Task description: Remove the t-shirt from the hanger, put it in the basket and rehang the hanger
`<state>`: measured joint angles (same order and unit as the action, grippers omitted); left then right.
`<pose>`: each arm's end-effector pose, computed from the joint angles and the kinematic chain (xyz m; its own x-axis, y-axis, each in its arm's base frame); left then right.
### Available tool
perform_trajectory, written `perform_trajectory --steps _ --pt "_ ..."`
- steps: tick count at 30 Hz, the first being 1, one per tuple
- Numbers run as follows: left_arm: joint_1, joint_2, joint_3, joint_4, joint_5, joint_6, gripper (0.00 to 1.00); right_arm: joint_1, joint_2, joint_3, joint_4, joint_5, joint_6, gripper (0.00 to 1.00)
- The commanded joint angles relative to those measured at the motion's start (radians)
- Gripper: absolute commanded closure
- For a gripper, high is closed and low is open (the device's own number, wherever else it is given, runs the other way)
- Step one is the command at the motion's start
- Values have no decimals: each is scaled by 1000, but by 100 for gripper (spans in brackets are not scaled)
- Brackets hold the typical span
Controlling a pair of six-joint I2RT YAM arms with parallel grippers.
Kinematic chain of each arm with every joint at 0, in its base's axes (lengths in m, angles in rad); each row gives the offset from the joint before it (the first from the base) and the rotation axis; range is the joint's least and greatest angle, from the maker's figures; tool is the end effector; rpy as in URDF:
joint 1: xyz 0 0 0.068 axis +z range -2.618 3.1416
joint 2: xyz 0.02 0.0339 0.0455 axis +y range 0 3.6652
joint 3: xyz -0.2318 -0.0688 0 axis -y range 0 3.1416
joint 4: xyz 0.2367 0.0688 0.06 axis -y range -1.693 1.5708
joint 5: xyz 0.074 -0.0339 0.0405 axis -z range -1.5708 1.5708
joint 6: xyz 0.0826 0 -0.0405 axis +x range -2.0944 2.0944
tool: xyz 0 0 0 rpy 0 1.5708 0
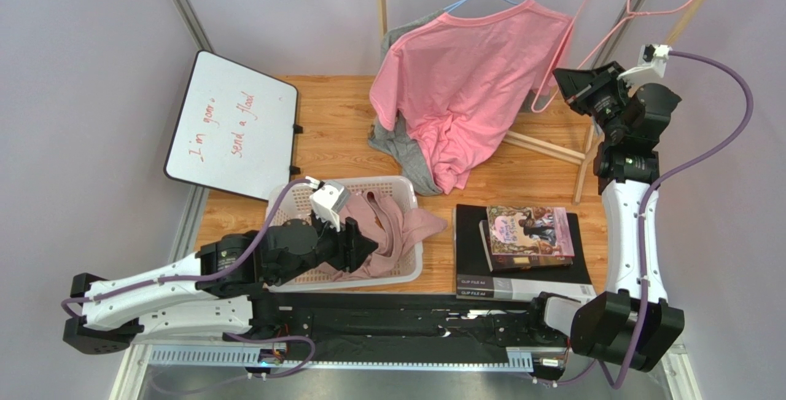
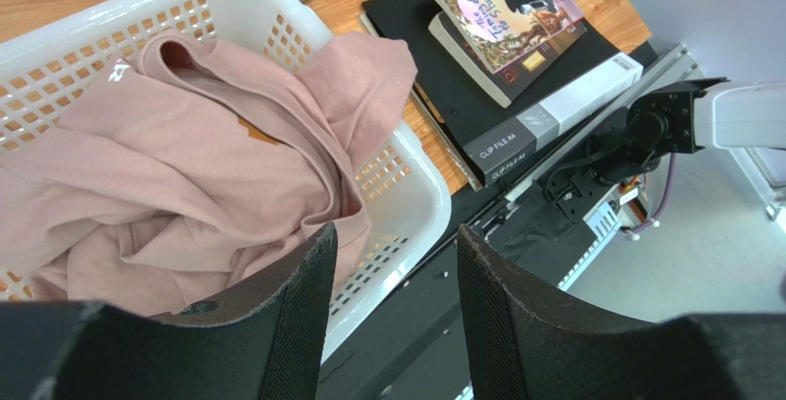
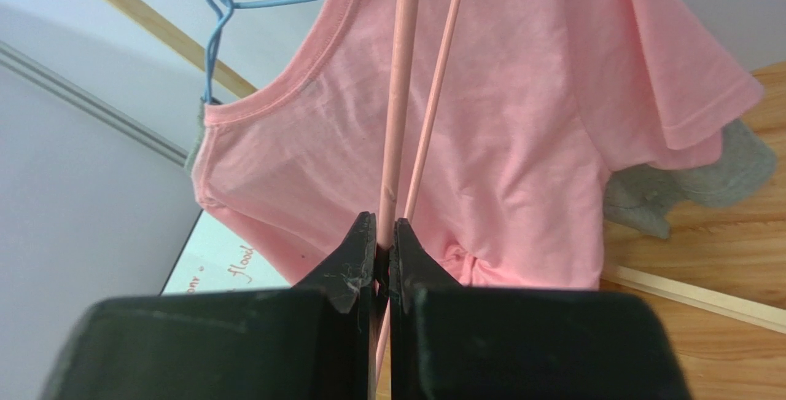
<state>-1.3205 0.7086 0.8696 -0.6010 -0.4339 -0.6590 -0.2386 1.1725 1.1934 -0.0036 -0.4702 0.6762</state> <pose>0.0839 -0.1879 0.2981 -0.5640 -0.0370 -0.8249 0.5559 0.7217 -0.4124 0.3131 -0.0376 0.3946 -0.1305 0.6059 -0.7847 -0.1895 0.7617 0.6196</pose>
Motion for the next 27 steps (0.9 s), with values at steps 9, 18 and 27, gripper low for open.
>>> perform_trajectory --steps 9,18,27 --pt "3 173 144 32 44 71 43 -82 105 93 241 -269 200 100" --pt "3 177 146 49 60 61 43 -97 194 192 116 -289 226 100" --pt "3 146 117 61 80 38 44 -99 148 274 -364 -33 25 89"
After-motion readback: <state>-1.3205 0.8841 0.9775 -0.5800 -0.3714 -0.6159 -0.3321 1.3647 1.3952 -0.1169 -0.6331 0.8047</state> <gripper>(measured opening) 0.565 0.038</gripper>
